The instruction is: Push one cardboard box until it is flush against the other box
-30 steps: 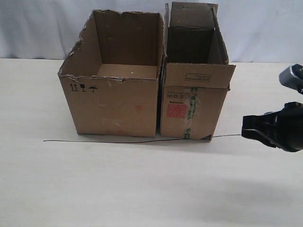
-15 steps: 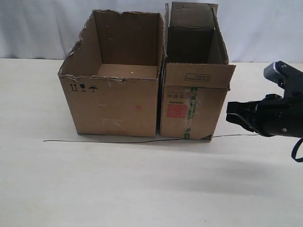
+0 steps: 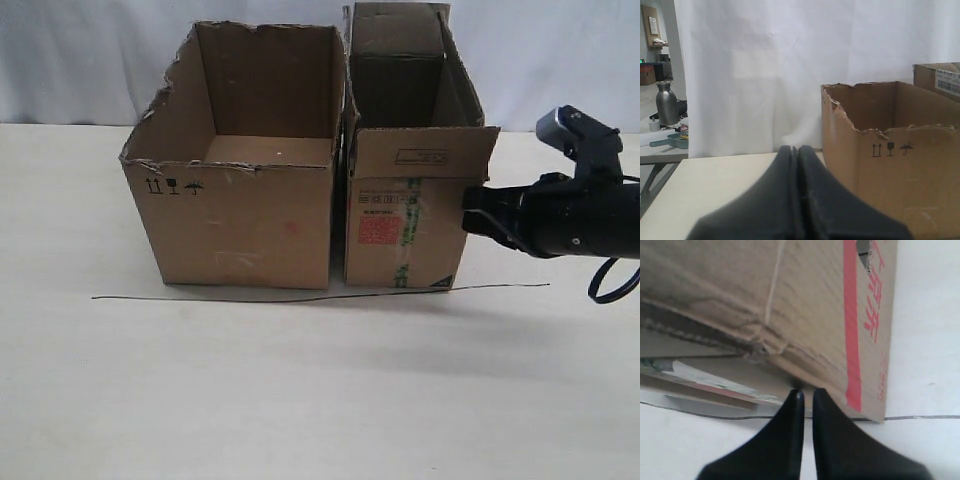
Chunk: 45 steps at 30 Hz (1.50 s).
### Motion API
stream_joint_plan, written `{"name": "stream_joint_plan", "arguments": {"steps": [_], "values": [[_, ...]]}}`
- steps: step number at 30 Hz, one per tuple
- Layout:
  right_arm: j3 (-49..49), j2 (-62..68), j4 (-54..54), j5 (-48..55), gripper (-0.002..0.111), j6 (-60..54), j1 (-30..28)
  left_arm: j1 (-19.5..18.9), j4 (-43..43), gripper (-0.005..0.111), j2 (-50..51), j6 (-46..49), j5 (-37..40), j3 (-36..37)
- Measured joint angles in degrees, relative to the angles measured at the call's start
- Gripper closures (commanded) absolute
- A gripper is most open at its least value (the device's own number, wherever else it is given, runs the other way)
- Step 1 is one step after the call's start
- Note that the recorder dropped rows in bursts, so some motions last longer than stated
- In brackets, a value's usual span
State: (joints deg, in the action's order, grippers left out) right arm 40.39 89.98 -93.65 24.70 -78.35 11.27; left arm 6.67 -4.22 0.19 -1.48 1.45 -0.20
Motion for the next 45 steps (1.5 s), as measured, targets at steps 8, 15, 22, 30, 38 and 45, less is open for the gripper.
{"name": "stream_joint_plan", "arguments": {"steps": [8,15,22,30,38,45], "values": [[0.3,-0.7,1.1,-0.4,0.103,0.5,0.0,0.0,0.0,0.107,0.0,0.0,0.0,0.0],[0.3,-12.5,20.3,-0.4,0.103,19.1,0.0,0.0,0.0,0.107,0.0,0.0,0.0,0.0],[-3.8,-31.3,34.0,3.8,0.103,32.5,0.0,0.0,0.0,0.107,0.0,0.0,0.0,0.0],[-7.5,-47.2,37.3,5.4,0.103,33.6,0.0,0.0,0.0,0.107,0.0,0.0,0.0,0.0],[-7.5,-61.4,37.3,5.5,0.103,33.8,0.0,0.0,0.0,0.107,0.0,0.0,0.0,0.0],[-7.5,-68.7,38.6,5.5,0.103,30.2,0.6,0.0,0.0,0.107,0.0,0.0,0.0,0.0]]}}
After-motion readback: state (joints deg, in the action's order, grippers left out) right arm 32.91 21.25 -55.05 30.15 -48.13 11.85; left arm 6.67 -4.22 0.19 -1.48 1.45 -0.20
